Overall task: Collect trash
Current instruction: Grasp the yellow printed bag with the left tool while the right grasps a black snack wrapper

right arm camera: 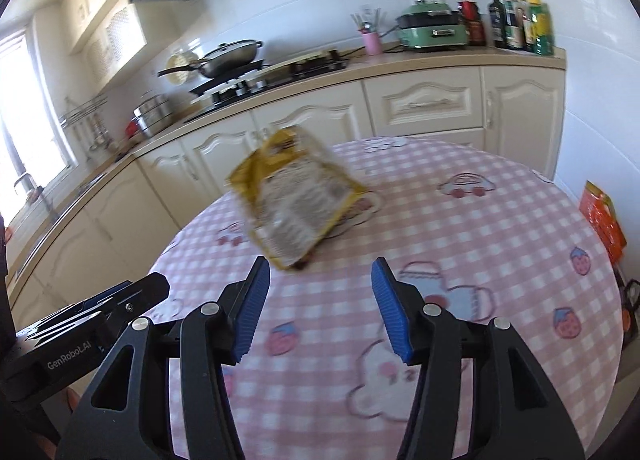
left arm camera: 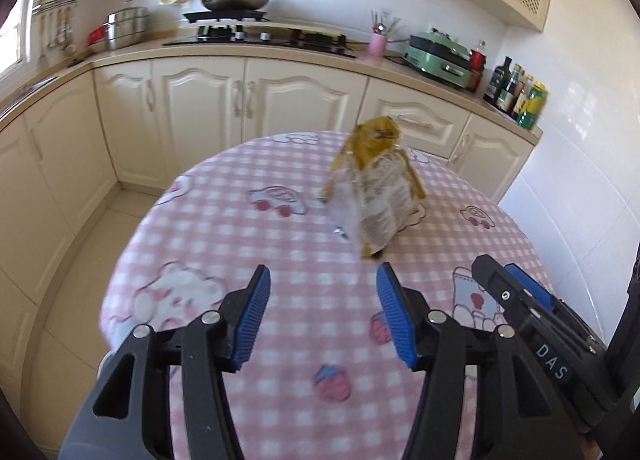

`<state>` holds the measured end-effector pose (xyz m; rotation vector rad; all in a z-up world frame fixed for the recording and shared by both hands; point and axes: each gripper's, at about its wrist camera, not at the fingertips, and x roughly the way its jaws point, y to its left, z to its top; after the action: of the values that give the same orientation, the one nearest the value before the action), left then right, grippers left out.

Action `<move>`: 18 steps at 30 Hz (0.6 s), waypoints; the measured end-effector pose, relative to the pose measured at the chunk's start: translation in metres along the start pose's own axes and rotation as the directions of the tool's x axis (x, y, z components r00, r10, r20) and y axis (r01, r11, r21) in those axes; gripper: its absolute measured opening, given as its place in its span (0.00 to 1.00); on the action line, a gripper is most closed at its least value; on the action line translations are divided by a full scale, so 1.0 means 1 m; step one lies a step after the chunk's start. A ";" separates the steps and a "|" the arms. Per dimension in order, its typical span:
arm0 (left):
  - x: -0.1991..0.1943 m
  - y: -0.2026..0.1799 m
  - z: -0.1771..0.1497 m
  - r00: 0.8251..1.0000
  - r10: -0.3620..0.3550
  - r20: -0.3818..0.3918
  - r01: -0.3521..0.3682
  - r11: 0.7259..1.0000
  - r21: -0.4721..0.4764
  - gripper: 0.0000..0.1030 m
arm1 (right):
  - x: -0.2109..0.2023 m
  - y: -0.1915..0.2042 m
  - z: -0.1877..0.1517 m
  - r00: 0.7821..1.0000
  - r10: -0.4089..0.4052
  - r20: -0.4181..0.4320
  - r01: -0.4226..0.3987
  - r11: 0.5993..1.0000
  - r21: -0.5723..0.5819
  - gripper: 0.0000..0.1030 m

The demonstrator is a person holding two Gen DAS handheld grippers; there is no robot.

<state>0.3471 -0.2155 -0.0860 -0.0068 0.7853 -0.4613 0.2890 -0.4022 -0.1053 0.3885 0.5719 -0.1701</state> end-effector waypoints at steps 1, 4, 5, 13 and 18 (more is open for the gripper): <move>0.006 -0.004 0.002 1.000 -0.005 -0.002 0.005 1.000 0.003 0.53 | 0.003 -0.010 0.003 1.000 -0.007 -0.002 0.007 1.000 0.013 0.49; 0.032 -0.016 0.012 1.000 -0.005 -0.022 0.005 1.000 0.010 0.53 | 0.015 -0.026 0.011 1.000 -0.018 -0.009 0.019 0.999 0.034 0.50; 0.040 -0.017 0.015 1.000 -0.005 -0.025 0.005 1.000 0.008 0.53 | 0.017 -0.030 0.013 1.000 -0.019 -0.012 0.020 0.999 0.038 0.50; 0.087 -0.019 0.029 0.999 0.028 -0.022 -0.028 1.000 -0.006 0.41 | 0.040 -0.042 0.023 0.999 -0.014 -0.039 0.015 0.999 0.031 0.50; 0.093 -0.016 0.031 1.000 -0.015 -0.025 0.016 1.000 0.013 0.07 | 0.048 -0.038 0.023 0.998 0.000 -0.060 0.002 1.000 0.028 0.50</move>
<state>0.4194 -0.2722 -0.1244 0.0053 0.8066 -0.4821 0.3305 -0.4484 -0.1262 0.4221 0.6291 -0.1683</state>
